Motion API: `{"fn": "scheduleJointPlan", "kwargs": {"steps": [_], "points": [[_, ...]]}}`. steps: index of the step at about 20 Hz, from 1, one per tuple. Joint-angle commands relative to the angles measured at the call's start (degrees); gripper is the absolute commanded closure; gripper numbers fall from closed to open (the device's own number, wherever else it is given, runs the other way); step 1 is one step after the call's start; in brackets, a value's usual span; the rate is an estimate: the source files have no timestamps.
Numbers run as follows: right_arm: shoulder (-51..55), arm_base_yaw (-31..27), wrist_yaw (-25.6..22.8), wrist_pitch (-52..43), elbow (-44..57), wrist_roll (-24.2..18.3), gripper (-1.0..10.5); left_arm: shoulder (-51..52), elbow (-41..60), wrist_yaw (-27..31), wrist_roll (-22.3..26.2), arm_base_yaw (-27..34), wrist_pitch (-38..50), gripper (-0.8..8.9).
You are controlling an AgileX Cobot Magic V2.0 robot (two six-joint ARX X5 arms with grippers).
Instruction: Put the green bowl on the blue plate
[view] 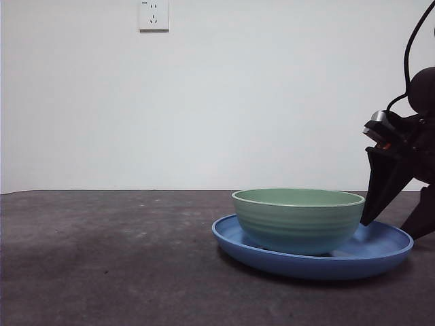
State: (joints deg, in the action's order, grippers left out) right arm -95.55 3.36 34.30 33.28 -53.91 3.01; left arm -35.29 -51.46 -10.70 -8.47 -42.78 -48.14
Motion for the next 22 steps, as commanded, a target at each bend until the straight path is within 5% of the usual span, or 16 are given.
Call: {"fn": "scheduleJointPlan", "kwargs": {"steps": [1, 6, 22], "points": [[-2.01, 0.70, 0.11, -0.68, -0.83, -0.24, 7.9, -0.24, -0.28, -0.28, 0.22, -0.31, 0.57, 3.37], [-2.62, 1.42, -4.31, -0.68, -0.81, 1.07, 9.3, -0.24, -0.28, -0.28, 0.20, -0.31, 0.57, 3.37], [5.40, 2.60, -3.80, 1.40, -2.73, 8.74, 9.3, -0.24, -0.28, -0.28, 0.20, -0.31, 0.57, 3.37]]}}
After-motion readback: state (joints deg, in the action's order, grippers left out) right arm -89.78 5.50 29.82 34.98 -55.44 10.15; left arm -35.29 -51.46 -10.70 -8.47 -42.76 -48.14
